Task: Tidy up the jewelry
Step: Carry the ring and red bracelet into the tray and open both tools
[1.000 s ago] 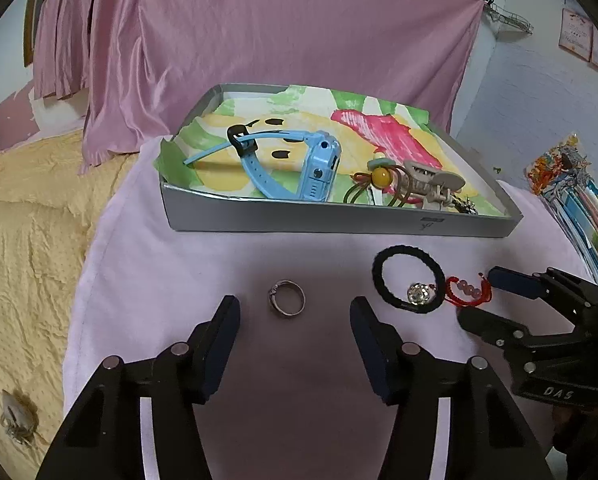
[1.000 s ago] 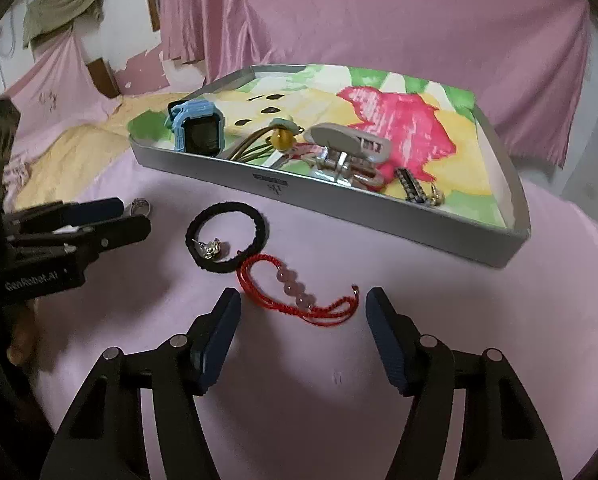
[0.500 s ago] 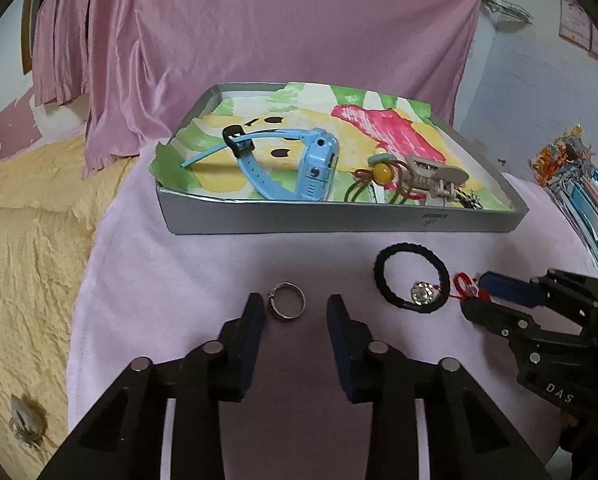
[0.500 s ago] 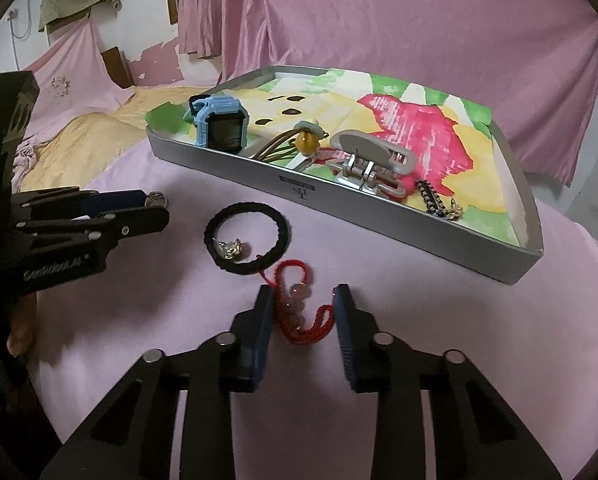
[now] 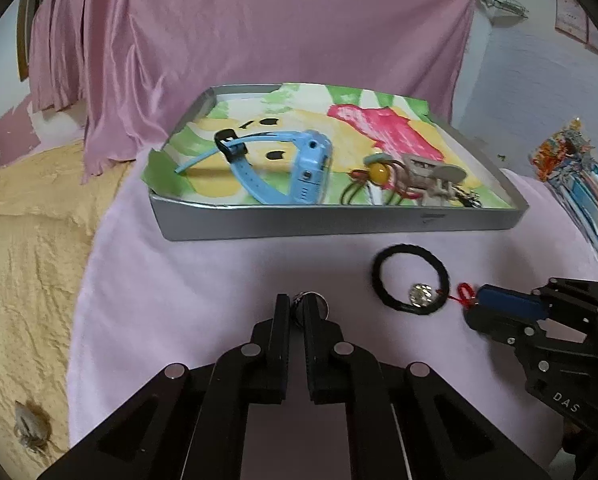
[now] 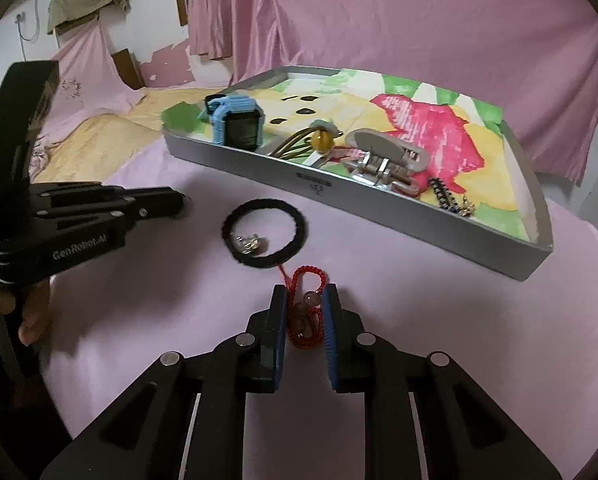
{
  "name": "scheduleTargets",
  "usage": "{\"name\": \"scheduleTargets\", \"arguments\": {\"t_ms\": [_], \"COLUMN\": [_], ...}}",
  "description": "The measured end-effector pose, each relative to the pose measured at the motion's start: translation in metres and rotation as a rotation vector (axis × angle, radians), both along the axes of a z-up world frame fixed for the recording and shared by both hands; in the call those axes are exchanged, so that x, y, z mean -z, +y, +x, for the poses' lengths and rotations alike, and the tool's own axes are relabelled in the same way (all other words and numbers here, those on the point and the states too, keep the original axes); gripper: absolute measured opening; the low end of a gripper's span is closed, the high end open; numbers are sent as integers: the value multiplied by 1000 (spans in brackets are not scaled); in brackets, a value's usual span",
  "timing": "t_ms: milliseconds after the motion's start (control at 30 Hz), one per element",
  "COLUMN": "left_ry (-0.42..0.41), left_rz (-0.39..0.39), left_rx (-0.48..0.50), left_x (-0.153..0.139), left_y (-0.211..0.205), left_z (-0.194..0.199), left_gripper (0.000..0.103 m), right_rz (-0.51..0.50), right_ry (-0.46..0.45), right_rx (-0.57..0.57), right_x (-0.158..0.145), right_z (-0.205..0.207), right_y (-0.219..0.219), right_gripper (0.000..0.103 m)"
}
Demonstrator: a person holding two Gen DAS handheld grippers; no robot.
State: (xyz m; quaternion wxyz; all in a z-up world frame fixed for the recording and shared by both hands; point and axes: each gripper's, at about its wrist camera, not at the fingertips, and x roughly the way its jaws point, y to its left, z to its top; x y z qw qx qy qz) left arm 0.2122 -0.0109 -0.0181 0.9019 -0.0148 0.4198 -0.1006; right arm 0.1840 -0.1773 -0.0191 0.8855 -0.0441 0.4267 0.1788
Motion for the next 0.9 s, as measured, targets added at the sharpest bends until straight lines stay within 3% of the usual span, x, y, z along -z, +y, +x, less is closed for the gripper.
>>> {"name": "scheduleTargets", "arguments": {"t_ms": [400, 500, 633, 900], "left_ry": [-29, -45, -73, -81], "left_rz": [-46, -67, -108, -106], "left_rx": [54, 53, 52, 63], "left_x": [-2, -9, -21, -26], "left_y": [-10, -13, -17, -29], "left_z": [-24, -26, -24, -21], "left_gripper": [6, 6, 6, 6], "right_rz": [144, 179, 172, 196], "right_ry": [-3, -24, -40, -47], "right_rx": [43, 60, 73, 85], "right_x": [7, 4, 1, 0], "right_z": [-18, -21, -19, -14], "right_y": [-21, -27, -31, -39], "right_gripper": [12, 2, 2, 2]}}
